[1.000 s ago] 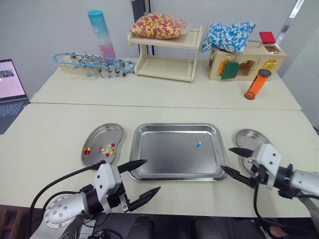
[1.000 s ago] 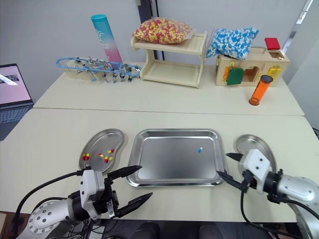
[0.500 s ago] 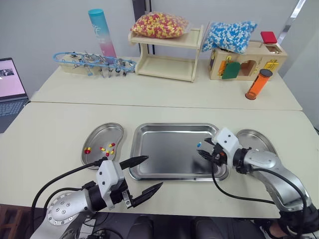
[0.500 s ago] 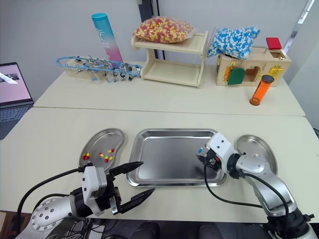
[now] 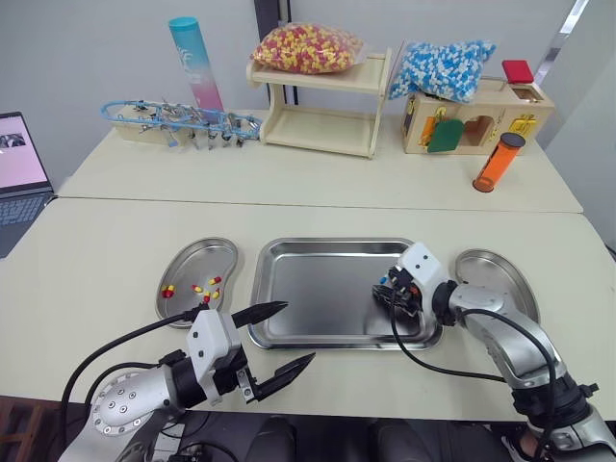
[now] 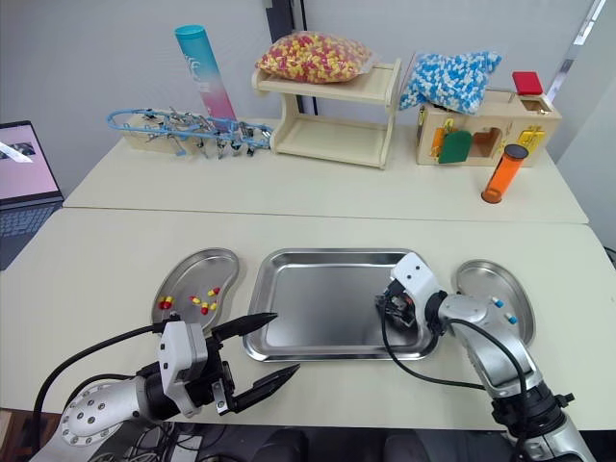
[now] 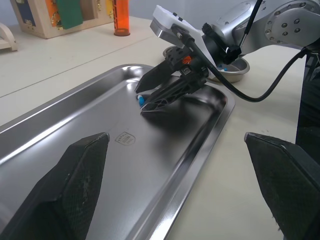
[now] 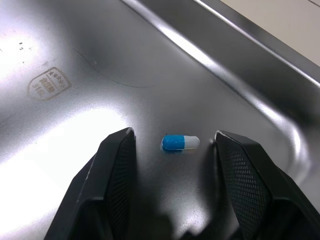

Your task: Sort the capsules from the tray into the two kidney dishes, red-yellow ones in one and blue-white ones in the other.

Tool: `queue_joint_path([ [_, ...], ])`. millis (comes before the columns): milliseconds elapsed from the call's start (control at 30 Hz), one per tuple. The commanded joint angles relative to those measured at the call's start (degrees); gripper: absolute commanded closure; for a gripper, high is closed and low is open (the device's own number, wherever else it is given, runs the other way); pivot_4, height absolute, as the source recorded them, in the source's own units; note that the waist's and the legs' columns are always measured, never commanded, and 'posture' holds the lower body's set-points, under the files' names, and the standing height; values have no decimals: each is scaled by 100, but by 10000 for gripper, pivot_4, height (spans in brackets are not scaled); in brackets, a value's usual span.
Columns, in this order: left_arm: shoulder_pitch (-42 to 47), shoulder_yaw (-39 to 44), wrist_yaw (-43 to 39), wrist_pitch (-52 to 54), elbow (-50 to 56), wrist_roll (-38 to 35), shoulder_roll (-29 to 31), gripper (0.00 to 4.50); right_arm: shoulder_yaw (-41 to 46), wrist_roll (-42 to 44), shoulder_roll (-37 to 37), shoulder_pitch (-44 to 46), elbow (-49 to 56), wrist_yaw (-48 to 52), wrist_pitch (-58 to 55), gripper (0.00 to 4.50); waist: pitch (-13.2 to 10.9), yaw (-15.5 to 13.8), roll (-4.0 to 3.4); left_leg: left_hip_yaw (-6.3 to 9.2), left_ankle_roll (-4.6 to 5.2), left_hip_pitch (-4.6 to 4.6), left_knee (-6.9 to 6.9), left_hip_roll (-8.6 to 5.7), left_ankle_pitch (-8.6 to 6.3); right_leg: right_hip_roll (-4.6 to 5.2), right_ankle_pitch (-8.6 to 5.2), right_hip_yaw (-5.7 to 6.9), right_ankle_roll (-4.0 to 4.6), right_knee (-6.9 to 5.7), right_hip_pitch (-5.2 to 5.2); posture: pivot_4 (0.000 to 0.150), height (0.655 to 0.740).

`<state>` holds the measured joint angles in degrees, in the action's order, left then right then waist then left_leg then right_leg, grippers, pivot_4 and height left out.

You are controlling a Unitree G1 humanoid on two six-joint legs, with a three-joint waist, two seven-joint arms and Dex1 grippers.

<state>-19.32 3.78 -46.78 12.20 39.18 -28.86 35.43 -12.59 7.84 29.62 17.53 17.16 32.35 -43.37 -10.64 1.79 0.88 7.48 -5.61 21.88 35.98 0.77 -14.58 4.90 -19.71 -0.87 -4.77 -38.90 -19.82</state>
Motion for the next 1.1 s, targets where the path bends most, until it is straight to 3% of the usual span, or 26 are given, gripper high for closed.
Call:
queue_joint_path([
  [33,31,6,21,-21,183,0,40,0,52,-21,-75,0,108,-80,18,16756,0,0,0,0,0,0,0,0,0,0,0,0,0,0,0,1500,7400],
  [900,-18,-14,109,-104,196,89,2,0,293,305,200,260,-204,530,65,16756,0,-1,0,-1,0,1,0,0,0,0,0,-2,0,-1,-2,1500,7400],
  [1100,-5,20,107,-60,237,55,37,0,425,631,790,476,-134,1362,208,16756,-1,-2,-1,-2,0,3,0,0,0,0,0,-2,0,-1,-4,1500,7400],
])
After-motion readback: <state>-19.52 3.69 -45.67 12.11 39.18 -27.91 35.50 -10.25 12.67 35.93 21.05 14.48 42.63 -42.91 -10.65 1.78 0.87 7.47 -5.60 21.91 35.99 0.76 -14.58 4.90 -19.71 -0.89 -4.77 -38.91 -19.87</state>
